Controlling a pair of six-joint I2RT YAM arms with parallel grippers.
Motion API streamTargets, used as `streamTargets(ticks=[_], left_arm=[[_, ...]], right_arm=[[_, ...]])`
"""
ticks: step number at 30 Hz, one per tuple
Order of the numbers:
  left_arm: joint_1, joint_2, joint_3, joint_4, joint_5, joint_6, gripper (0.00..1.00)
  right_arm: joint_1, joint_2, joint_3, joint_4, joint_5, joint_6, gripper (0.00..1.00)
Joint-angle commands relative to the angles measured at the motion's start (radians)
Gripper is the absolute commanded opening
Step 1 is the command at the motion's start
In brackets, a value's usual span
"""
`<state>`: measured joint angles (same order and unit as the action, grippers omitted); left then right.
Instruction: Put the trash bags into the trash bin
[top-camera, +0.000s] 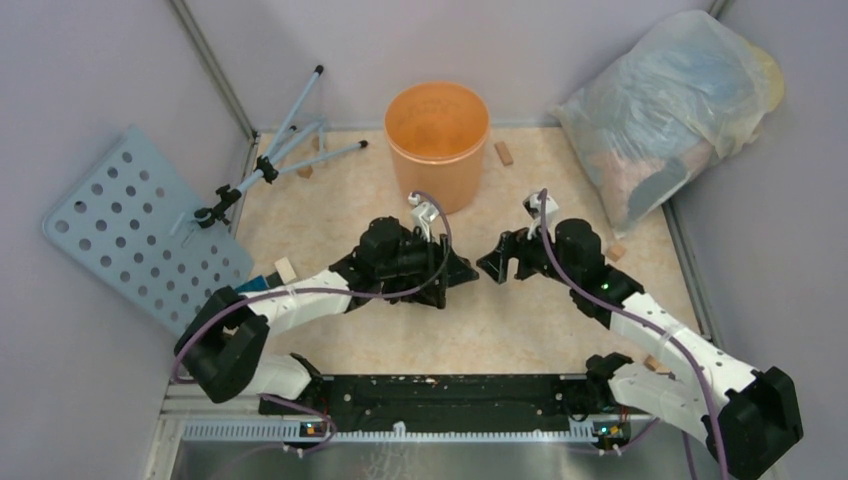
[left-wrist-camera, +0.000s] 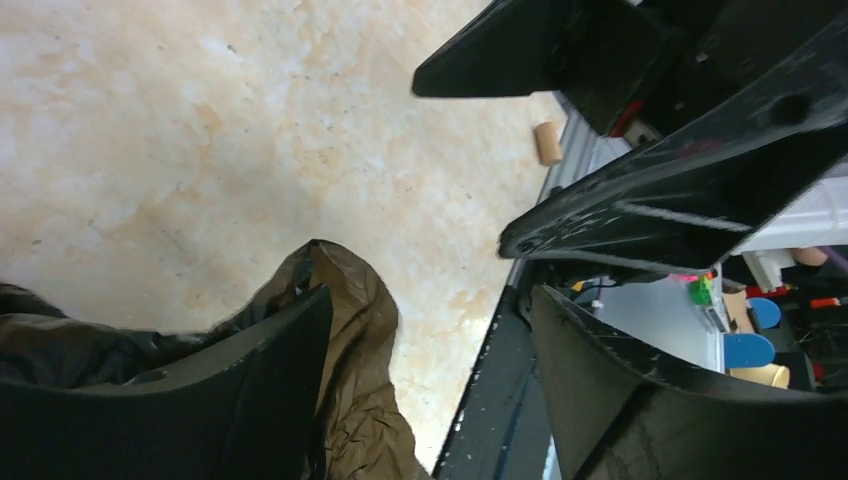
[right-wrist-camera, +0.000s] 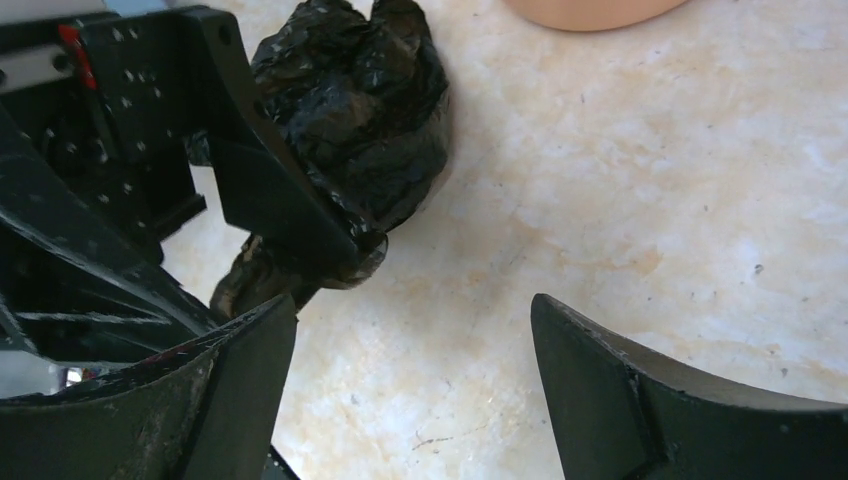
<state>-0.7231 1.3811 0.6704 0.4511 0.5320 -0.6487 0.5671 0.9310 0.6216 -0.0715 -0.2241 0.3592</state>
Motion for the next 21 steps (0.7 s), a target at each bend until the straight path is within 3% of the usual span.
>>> streamTargets(ticks=[1,5,8,11,16,21], left_arm=[[0.002,-0.134,0.067,-0.023,0.002,0.112,0.82],[0.003,-0.282,0.077,-0.18,-0.162,0.213,0.9],[0.003,-0.333,0.06,-0.21,-0.223,0.234,0.89],[0.005,-0.311,0.05,-0.222,-0.233,0.232,0.88],[0.006,-0.256,0.052,-0.223,-0.233,0.209,0.85],[0.02,-0.269,0.03,-0.229,-0.28,0.211,0.85]], right_arm=[[0.003,-0.035,-0.007,0.031,-0.091,-0.04,0.88],[0.018,-0.029,-0.038,0.088,-0.163,-0.042,0.9],[0.081,-0.017,-0.062,0.184,-0.205,-0.038,0.9],[0.216,0.008,-0.061,0.23,-0.095,-0.052,0.9],[0.42,0.087,-0.049,0.311,0.243,0.01,0.91],[0.492,0.218,-0.032,0.43,0.292,0.065,0.92]])
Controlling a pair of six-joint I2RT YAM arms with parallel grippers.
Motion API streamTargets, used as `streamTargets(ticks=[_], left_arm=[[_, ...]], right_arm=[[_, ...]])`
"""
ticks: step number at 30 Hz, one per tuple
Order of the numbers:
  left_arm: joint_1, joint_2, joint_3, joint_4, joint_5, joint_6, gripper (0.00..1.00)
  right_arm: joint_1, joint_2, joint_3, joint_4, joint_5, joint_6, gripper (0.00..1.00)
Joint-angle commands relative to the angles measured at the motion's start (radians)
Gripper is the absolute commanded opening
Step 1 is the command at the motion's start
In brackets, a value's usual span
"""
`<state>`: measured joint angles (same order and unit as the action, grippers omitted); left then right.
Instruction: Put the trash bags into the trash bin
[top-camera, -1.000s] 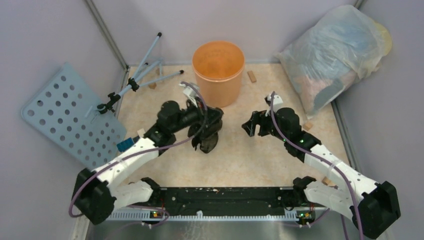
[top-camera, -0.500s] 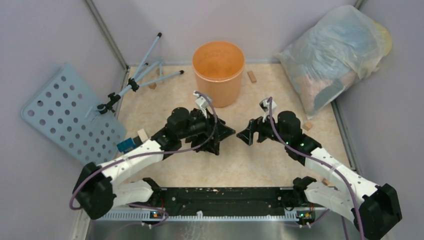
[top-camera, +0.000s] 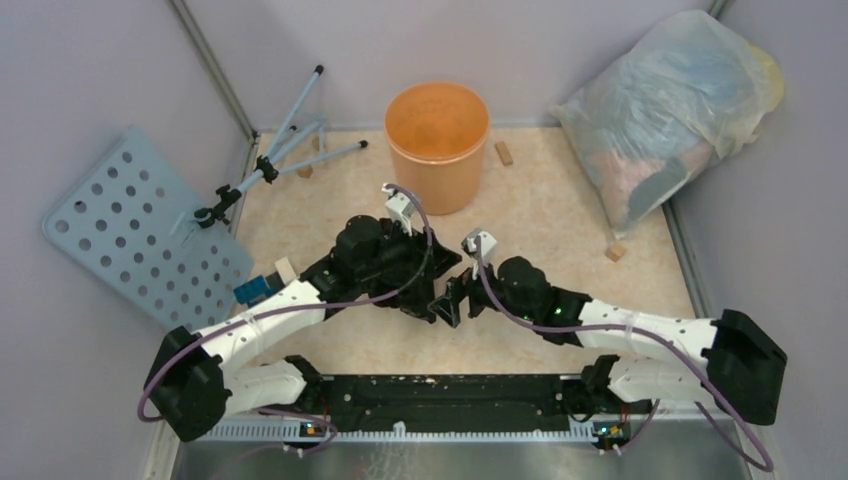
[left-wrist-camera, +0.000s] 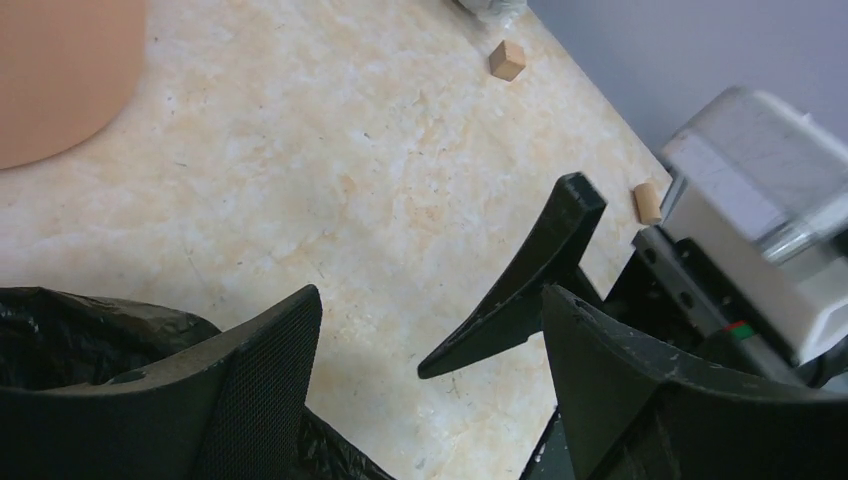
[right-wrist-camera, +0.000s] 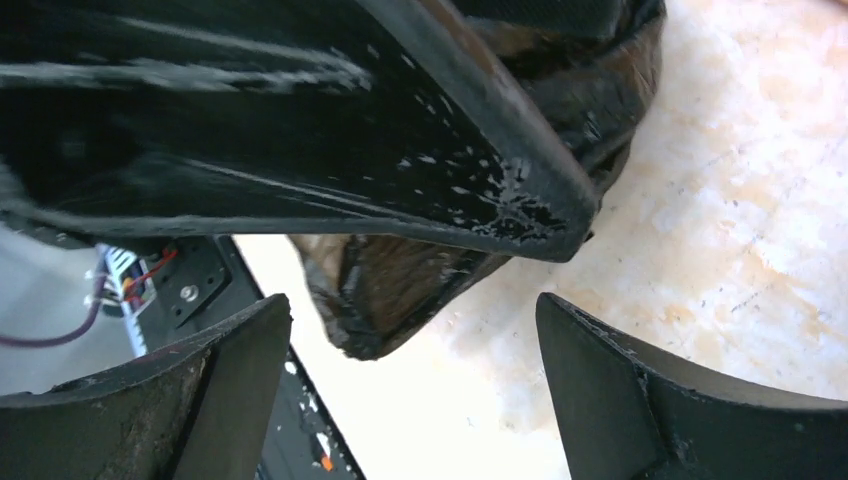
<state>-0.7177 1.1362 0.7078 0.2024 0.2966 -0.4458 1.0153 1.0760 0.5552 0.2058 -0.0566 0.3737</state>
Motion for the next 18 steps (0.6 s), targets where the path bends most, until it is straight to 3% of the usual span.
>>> streamTargets(ticks=[1,6,9,15,18], left_arm=[[0.025,-0.03,-0.009,0.02,-0.045,0.004,0.85],[0.107,-0.061,-0.001,-0.018,0.0,-0.029,0.85],[0.175,-0.095,0.018,-0.105,0.002,-0.021,0.85],[0.377,-0.2,0.022,-0.263,-0.054,-0.012,0.89],[0.525,-0.255,-0.004,-0.287,-0.012,-0.057,0.91]], right_arm=[[0.06,0.101,0.043,0.192,0.115,0.051,0.92],[0.204,0.272,0.084,0.355,0.23,-0.053,0.92],[0.23,0.313,0.072,0.416,0.26,-0.082,0.91],[0.275,0.358,0.138,0.327,0.327,-0.229,0.9],[0.281,0.362,0.174,0.291,0.296,-0.321,0.89]])
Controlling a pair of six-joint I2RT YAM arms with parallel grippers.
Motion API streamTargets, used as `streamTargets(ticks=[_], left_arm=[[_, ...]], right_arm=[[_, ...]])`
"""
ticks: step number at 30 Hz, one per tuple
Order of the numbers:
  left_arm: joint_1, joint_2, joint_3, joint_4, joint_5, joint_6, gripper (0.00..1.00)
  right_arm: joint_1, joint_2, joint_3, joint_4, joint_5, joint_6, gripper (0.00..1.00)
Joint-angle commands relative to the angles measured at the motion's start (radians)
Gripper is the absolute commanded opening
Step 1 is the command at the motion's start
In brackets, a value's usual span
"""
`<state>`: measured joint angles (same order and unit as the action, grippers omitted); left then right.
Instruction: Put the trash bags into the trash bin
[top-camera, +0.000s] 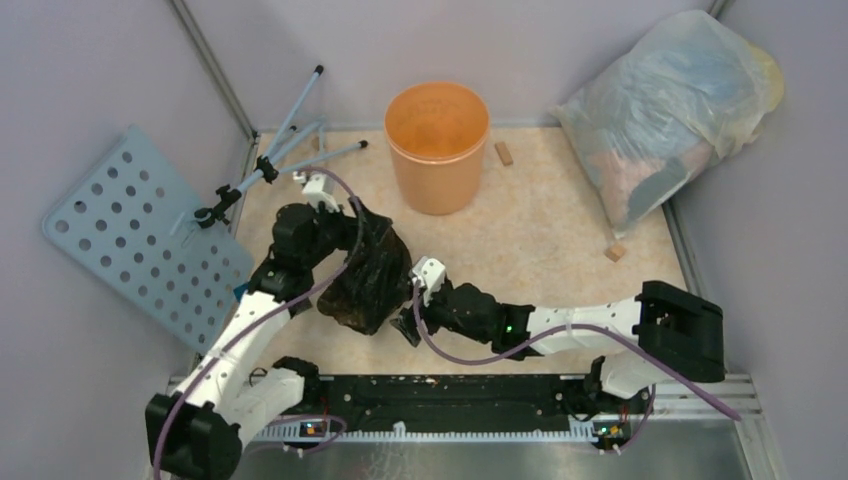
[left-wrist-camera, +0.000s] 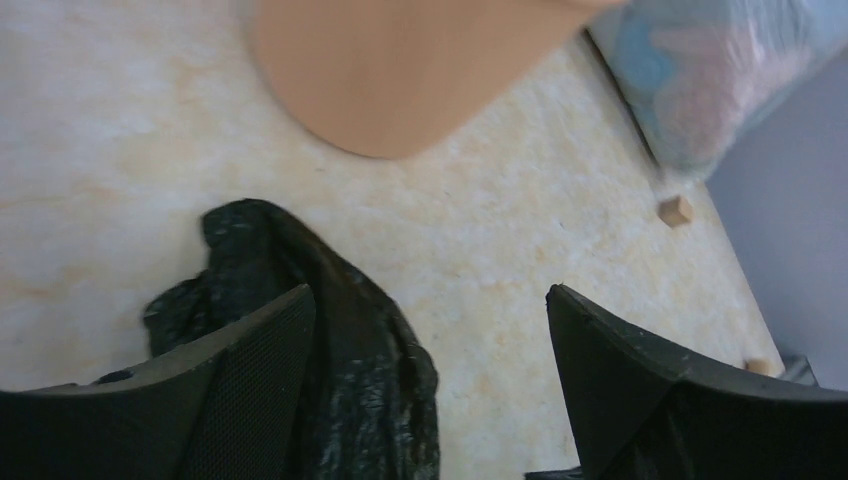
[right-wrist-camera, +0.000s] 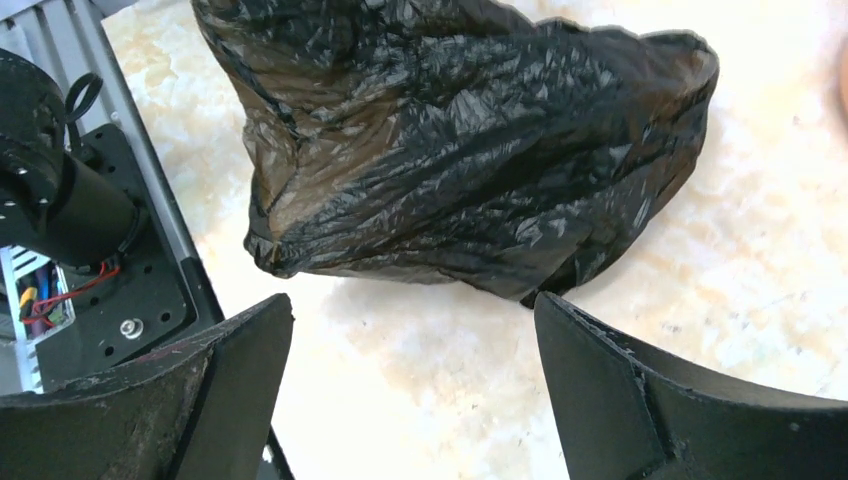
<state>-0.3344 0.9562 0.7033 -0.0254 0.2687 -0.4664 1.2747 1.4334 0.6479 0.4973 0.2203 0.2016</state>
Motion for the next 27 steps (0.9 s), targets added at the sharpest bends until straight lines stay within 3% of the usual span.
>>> streamTargets(ticks=[1,6,8,16,23,25,27], left_arm=[[0.192,-0.086,-0.004,-0.072,0.034,-0.048,0.92],[0.431,-0.06,0.018,-0.161,0.107,-0.105,0.98],[0.471,-0.04,0.037,-0.207,0.077,-0.118,0.99],[0.483,-0.146,-0.014,-0.183,0.01,-0.139,0.99],[0.483,-0.148,-0.022,-0.183,0.057,-0.117,0.99],[0.482,-0.149,-0.025,-0.18,0.054,-0.111,0.99],[0.482,-0.149,-0.027,-0.181,0.057,-0.108,0.99]], right_arm=[[0.026,0.01,0.099,-0.014,0.007,-0.176,0.89],[0.075,0.099,0.204,-0.069,-0.008,-0.33,0.9],[0.096,0.158,0.252,-0.075,0.015,-0.384,0.91],[0.142,0.342,0.399,-0.109,0.03,-0.561,0.93],[0.159,0.449,0.485,-0.171,0.104,-0.631,0.93],[0.162,0.474,0.507,-0.172,0.146,-0.639,0.9],[0.163,0.488,0.519,-0.156,0.186,-0.641,0.8]])
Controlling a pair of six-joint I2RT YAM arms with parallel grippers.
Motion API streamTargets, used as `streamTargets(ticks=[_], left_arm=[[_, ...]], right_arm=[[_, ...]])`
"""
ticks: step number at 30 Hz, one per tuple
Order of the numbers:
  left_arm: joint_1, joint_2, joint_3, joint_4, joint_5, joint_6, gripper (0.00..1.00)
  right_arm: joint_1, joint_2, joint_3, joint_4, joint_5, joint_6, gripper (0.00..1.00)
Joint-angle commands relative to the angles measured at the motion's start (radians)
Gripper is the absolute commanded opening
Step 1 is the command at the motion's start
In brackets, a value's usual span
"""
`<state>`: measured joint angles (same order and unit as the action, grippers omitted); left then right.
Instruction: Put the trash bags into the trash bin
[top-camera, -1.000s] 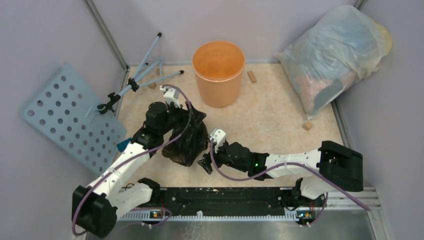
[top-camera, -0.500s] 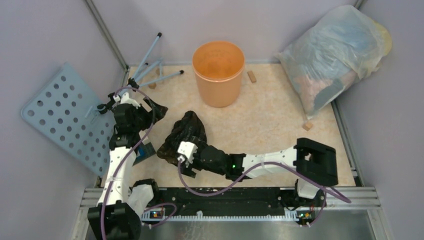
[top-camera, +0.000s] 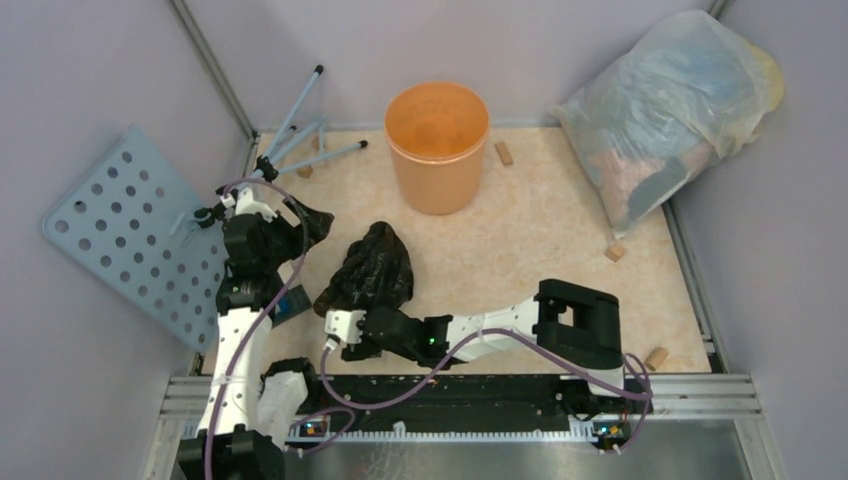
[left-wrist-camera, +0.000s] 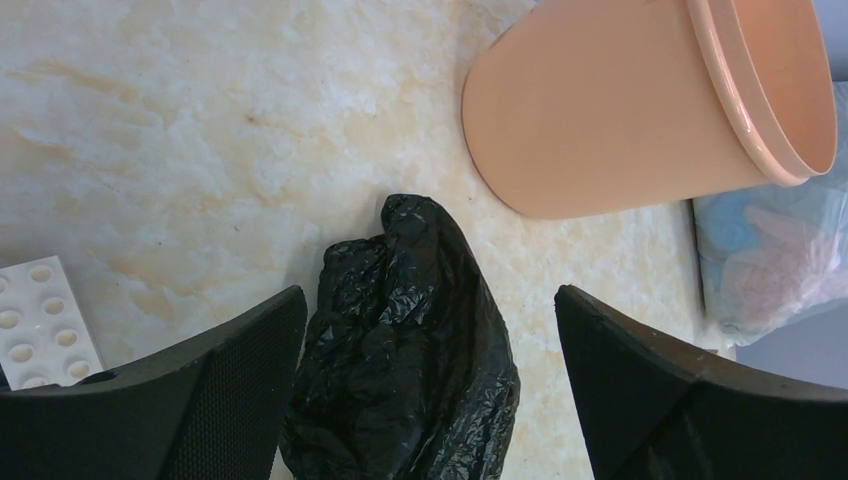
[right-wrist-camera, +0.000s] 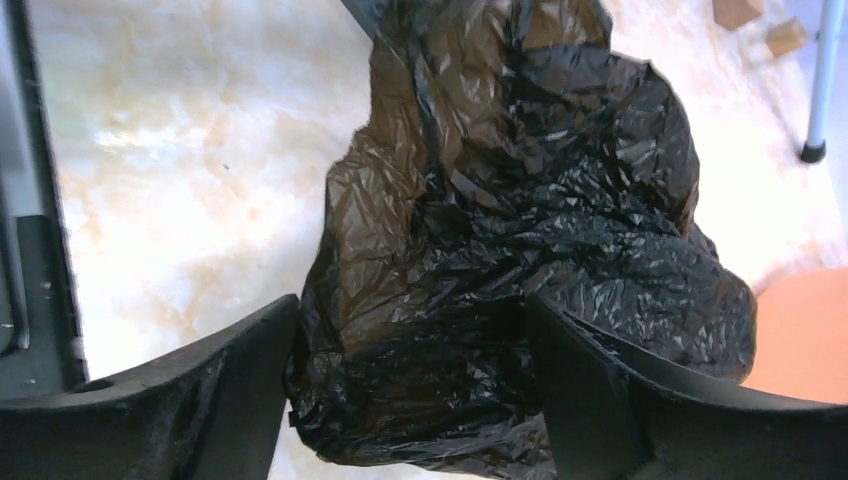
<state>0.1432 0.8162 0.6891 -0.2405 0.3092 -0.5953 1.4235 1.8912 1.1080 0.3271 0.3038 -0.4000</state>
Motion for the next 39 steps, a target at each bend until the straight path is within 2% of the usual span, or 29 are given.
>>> streamTargets(ticks=[1,6,7,13,19,23,27,31,35,39], left_arm=[[0.005,-0.007,-0.014,0.036,0.02,0.022,0.99],[0.003,-0.005,-0.015,0.048,0.053,0.053,0.99],[0.004,-0.005,-0.015,0.054,0.074,0.074,0.97],[0.002,-0.008,-0.032,0.086,0.187,0.113,0.93],[-0.024,0.012,-0.067,0.142,0.298,0.114,0.87],[-0.126,0.037,-0.069,0.13,0.251,0.133,0.86],[-0.296,0.047,-0.083,0.13,0.147,0.137,0.86],[-0.344,0.023,-0.107,0.164,0.224,0.151,0.87],[-0.365,-0.071,-0.164,0.203,0.235,0.17,0.87],[-0.372,-0.182,-0.239,0.297,0.313,0.166,0.94]], right_arm=[[0.013,0.033,0.062,0.024,0.117,-0.039,0.69],[0.012,-0.028,0.024,0.09,0.167,0.013,0.08],[0.009,-0.04,0.014,0.098,0.187,0.025,0.0],[-0.044,-0.171,-0.101,0.123,0.282,0.151,0.0],[-0.165,-0.395,-0.223,0.042,0.306,0.344,0.0],[-0.262,-0.546,-0.287,-0.057,0.269,0.479,0.0],[-0.335,-0.661,-0.312,-0.164,0.217,0.549,0.0],[-0.387,-0.689,-0.295,-0.282,0.2,0.59,0.0],[-0.423,-0.69,-0.284,-0.361,0.184,0.631,0.0],[-0.435,-0.718,-0.283,-0.38,0.15,0.661,0.0]])
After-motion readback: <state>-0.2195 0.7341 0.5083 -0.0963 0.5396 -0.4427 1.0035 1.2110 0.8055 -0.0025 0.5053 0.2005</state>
